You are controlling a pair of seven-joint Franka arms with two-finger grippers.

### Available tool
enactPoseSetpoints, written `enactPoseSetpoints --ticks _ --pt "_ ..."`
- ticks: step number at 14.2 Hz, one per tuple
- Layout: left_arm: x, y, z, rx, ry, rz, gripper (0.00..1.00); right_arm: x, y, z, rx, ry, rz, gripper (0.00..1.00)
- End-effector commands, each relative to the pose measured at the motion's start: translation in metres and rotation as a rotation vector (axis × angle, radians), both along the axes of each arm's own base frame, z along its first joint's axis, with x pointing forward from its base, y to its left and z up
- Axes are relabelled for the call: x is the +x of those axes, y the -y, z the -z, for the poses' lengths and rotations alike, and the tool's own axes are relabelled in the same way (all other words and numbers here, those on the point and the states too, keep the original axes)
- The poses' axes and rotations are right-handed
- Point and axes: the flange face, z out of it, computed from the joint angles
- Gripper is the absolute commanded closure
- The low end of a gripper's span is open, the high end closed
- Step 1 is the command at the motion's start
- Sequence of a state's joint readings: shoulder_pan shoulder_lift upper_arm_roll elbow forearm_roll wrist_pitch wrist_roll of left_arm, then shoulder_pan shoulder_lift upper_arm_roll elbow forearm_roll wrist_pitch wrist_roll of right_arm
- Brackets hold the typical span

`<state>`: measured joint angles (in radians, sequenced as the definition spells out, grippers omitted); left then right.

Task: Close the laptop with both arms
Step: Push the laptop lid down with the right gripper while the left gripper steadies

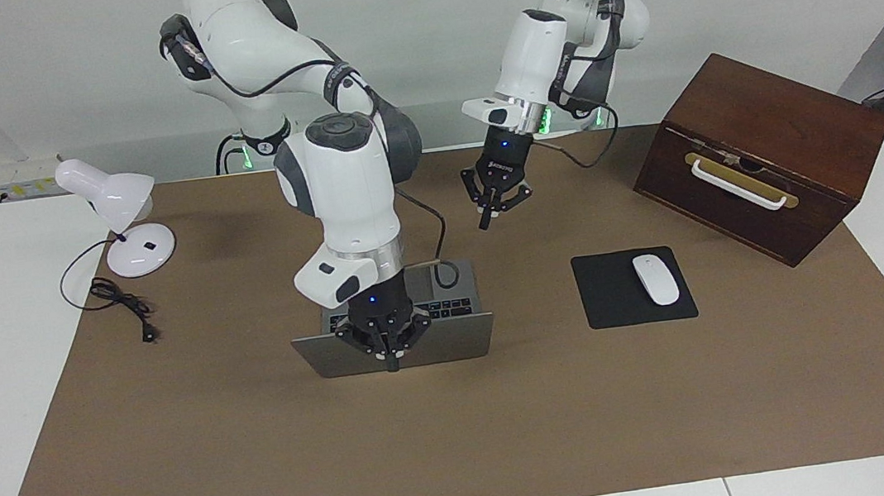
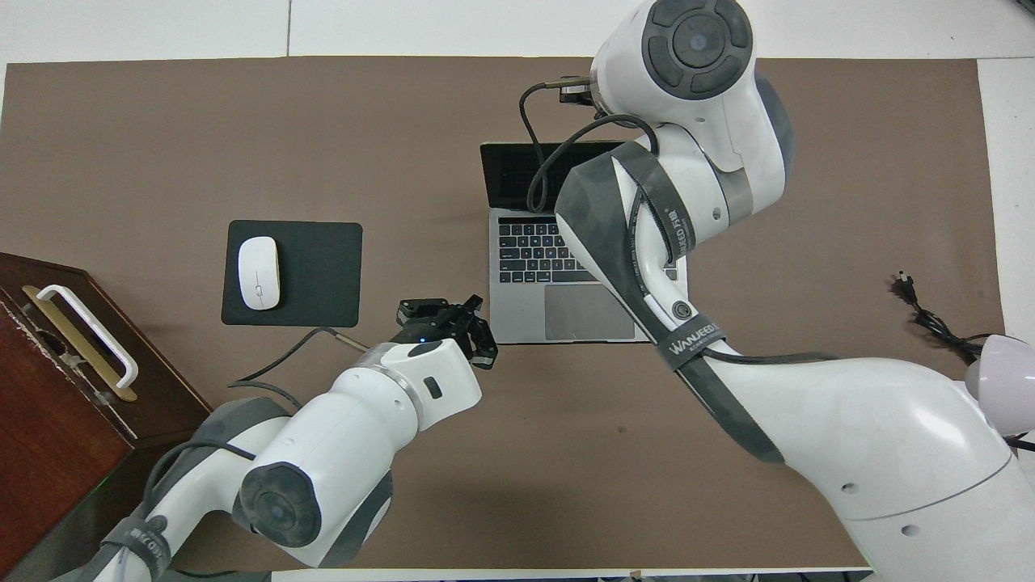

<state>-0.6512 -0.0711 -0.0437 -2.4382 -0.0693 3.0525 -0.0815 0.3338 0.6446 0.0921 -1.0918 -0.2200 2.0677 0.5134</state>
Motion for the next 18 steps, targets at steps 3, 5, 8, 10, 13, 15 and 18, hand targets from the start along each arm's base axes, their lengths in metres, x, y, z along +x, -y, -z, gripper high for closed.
enactPoseSetpoints --ticks 3,5,8,10,13,15,18 --pt "-0.005 0.027 0.035 -0.020 0.015 0.034 1.00 -0.001 0.003 0.008 0.021 -0.034 0.027 1.00" --pt "-0.011 0.048 0.057 -0.033 0.032 0.067 1.00 0.000 0.005 0.011 0.028 -0.045 0.030 1.00" --pt "-0.015 0.060 0.082 -0.021 0.026 0.090 1.00 -0.003 0.008 0.016 0.041 -0.076 0.035 1.00" --pt "-0.017 0.062 0.095 -0.016 0.025 0.096 1.00 -0.005 0.009 0.019 0.060 -0.110 0.041 1.00" --pt "-0.018 0.061 0.112 0.002 0.012 0.102 1.00 -0.012 0.014 0.025 0.071 -0.168 0.035 1.00" --pt "-0.019 0.060 0.129 0.009 0.016 0.109 1.00 -0.020 0.013 0.031 0.090 -0.202 0.038 1.00" --pt "-0.020 0.057 0.138 0.029 0.024 0.128 1.00 -0.031 0.022 0.044 0.134 -0.271 0.065 1.00"
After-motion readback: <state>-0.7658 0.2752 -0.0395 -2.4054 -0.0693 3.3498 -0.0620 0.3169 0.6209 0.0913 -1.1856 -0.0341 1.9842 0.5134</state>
